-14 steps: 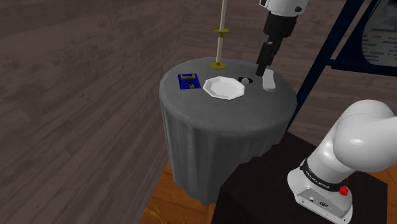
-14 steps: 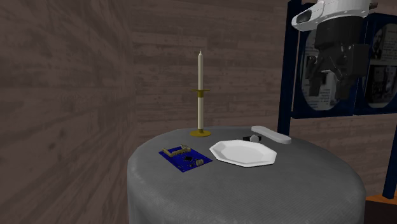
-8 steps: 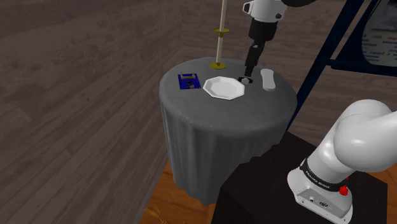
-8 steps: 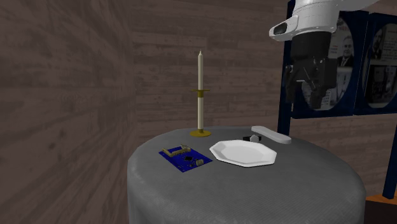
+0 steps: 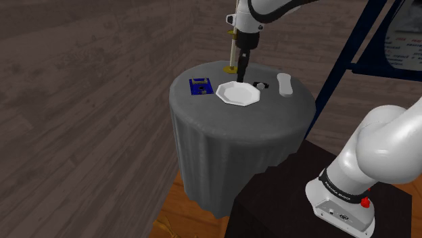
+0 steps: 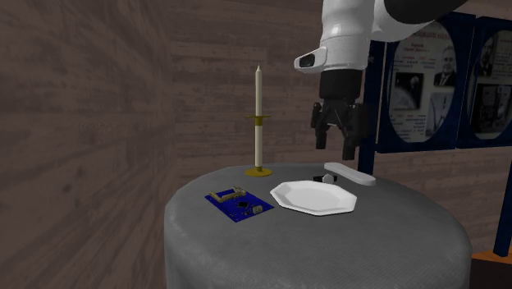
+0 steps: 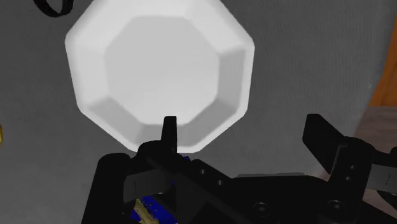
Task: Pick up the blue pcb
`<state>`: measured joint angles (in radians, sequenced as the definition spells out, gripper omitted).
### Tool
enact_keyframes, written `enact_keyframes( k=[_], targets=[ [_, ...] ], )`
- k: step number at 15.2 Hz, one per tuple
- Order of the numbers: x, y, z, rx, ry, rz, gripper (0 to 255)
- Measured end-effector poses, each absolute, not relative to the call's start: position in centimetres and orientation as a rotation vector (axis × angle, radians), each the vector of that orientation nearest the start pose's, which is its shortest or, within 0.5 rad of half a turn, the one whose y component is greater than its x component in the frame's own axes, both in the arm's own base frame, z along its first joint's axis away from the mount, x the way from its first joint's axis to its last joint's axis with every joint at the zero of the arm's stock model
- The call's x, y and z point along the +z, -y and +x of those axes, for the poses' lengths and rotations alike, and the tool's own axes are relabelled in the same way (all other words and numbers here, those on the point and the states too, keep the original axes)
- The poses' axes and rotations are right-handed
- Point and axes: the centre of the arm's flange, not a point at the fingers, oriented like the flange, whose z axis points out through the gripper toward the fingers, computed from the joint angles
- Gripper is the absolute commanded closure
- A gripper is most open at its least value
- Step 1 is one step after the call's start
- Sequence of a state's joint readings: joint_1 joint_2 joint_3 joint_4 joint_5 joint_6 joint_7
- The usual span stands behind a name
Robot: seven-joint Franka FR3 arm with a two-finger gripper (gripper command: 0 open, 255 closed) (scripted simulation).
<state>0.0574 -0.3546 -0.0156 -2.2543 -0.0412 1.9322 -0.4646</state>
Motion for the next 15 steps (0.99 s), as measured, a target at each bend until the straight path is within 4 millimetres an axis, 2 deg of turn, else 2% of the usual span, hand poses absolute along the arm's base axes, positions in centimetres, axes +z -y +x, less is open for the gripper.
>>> enact_keyframes(
  k=[10, 12, 15],
  targets=[
    [45.5, -5.0, 56.4, -0.024, 1.277, -2.937, 0],
    [44.6, -5.9, 57.8, -0.022, 1.346, -2.909, 0],
    [43.1, -6.1, 58.5, -0.022, 1.368, -2.9, 0]
  ],
)
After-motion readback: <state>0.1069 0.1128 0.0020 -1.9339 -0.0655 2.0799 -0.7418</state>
